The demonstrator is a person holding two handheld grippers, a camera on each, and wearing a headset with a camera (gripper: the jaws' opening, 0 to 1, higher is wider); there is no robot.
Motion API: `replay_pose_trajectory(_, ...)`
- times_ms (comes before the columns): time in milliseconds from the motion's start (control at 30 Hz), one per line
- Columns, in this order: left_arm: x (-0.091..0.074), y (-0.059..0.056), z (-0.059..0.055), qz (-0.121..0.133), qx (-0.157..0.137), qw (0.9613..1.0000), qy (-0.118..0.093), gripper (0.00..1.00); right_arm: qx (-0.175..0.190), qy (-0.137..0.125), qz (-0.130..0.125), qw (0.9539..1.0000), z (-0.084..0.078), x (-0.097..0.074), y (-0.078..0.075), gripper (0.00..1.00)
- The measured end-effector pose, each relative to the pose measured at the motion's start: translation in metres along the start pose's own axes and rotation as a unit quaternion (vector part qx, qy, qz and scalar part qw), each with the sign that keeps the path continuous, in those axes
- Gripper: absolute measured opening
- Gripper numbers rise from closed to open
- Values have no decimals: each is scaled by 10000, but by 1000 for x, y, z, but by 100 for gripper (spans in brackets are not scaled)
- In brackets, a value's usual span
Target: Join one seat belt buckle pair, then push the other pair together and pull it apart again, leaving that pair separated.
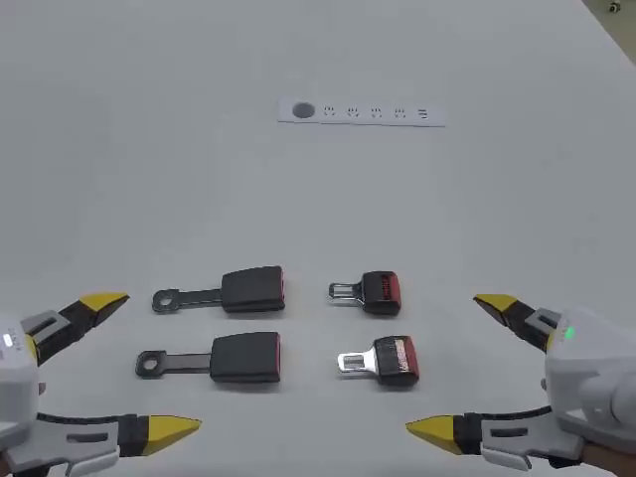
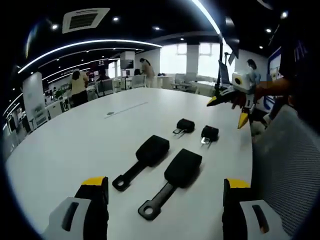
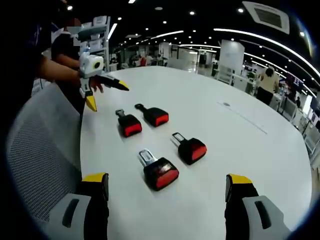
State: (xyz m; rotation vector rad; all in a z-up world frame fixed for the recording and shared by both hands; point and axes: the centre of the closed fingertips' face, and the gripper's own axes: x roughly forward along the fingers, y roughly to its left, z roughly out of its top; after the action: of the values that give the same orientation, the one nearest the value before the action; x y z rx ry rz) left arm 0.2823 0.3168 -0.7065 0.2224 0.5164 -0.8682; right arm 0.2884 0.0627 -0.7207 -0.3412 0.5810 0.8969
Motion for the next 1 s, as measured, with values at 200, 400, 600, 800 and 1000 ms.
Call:
replay_pose_trajectory(200,1,1,1,-9,17,10000,5,96,-15,13,-2,10000,0,0,-2,99)
replay_pose_trajectory(400,2,2,-1,-40,66,9999,69,96,-44,32,4,10000,0,0,-4,99)
replay_pose_trajectory(600,5,2,-1,-161,156,9996,144,94,-124,85,60,9999,0,1,-4,99)
replay_pose_trajectory(800,9,0,0,-309,237,9990,232,90,-288,211,184,9992,-3,2,-6,94)
replay_pose_trajectory(1000,16,-5,-5,-578,350,9968,421,84,-554,334,338,9973,-5,5,-6,86)
